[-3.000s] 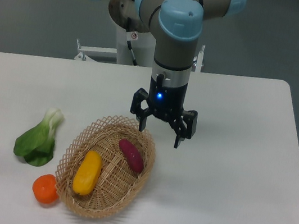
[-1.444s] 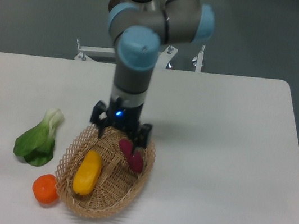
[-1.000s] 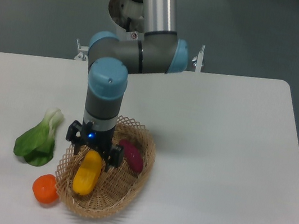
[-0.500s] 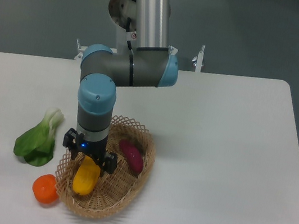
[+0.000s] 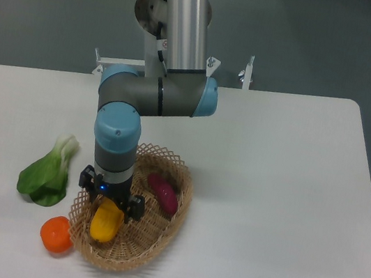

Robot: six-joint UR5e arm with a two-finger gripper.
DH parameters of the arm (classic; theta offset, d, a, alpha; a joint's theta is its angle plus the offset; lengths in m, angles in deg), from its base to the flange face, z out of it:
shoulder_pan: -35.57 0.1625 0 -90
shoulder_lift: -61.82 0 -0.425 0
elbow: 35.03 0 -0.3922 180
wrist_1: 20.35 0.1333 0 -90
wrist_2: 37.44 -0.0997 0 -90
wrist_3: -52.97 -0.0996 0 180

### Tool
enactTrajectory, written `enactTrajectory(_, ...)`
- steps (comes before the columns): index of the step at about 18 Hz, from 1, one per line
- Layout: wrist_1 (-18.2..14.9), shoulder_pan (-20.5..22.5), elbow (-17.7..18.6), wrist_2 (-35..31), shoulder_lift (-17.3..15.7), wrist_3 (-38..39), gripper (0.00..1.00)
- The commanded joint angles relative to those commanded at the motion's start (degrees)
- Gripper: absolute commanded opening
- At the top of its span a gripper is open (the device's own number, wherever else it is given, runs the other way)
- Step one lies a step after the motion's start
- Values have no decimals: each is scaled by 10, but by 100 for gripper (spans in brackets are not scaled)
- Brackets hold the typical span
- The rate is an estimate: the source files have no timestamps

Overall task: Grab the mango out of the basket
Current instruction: 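Close the gripper fingers around the yellow mango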

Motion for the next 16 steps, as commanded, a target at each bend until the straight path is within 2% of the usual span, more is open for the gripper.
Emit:
enactTrajectory(1, -1, 0, 0, 0, 0, 0, 95)
enactTrajectory(4, -2, 0, 0, -1, -3, 1, 68)
enactTrajectory(6, -2, 0, 0, 0, -4, 0, 58)
enactTrajectory(14, -1, 1, -1, 0, -12, -4, 53)
enactTrajectory(16, -2, 1, -3, -1, -28, -9, 53)
